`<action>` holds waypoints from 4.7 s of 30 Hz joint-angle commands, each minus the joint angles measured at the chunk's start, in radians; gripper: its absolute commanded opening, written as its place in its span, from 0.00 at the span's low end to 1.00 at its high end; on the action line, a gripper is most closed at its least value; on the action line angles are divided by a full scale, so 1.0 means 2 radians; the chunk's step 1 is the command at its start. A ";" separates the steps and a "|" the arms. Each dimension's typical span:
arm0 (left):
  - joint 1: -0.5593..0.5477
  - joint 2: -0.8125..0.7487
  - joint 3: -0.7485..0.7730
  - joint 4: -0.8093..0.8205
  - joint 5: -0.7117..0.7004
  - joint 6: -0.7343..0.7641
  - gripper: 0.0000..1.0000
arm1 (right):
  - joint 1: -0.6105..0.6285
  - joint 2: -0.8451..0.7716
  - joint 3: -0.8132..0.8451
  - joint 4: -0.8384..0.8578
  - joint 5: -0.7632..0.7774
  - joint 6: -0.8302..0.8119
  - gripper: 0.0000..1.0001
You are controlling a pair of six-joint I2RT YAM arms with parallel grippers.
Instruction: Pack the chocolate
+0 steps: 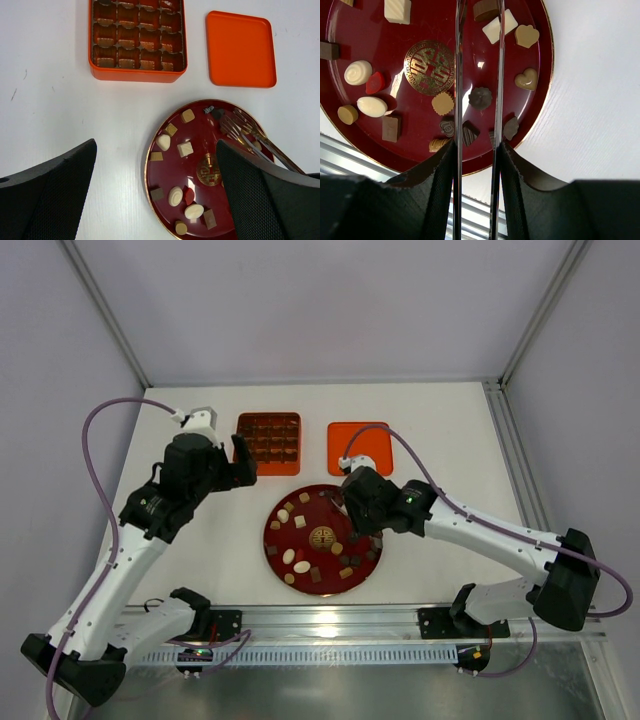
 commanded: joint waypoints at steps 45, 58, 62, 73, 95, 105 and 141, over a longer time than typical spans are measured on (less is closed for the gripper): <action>0.001 -0.013 -0.008 0.011 -0.004 -0.003 1.00 | -0.018 0.017 0.100 0.011 -0.005 -0.026 0.27; 0.001 -0.006 0.017 0.004 -0.007 0.004 1.00 | -0.049 0.223 0.300 0.119 -0.032 -0.072 0.26; 0.001 -0.003 0.024 -0.001 -0.010 0.009 1.00 | -0.057 0.312 0.399 0.118 -0.017 -0.085 0.26; 0.001 -0.005 0.024 -0.007 -0.010 0.009 1.00 | -0.072 0.449 0.546 0.122 -0.028 -0.080 0.26; 0.001 -0.005 0.018 -0.005 -0.007 0.007 1.00 | -0.074 0.470 0.535 0.128 -0.038 -0.072 0.32; 0.001 -0.004 0.015 -0.004 -0.008 0.008 1.00 | -0.073 0.474 0.537 0.128 -0.042 -0.070 0.36; 0.001 0.005 -0.001 0.027 0.013 -0.003 1.00 | -0.046 -0.014 0.067 0.020 -0.015 -0.008 0.38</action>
